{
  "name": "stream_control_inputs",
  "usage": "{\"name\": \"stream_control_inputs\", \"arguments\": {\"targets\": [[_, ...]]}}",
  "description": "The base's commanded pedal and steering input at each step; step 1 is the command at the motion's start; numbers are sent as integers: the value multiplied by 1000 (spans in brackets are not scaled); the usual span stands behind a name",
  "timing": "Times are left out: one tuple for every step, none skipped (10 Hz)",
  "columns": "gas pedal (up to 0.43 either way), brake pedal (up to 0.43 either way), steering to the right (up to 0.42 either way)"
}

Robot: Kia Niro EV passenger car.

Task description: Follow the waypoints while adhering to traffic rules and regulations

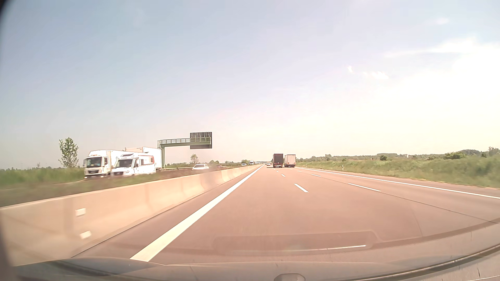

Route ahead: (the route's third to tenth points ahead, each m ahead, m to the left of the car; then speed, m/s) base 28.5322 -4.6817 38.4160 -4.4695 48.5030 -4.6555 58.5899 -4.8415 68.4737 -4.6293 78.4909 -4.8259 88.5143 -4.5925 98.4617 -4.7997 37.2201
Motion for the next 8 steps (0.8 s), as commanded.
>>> {"name": "stream_control_inputs", "arguments": {"targets": [[280,0,-1],[280,0,-1],[268,0,-1],[248,0,-1],[248,0,-1],[248,0,-1],[248,0,-1],[248,0,-2]]}}
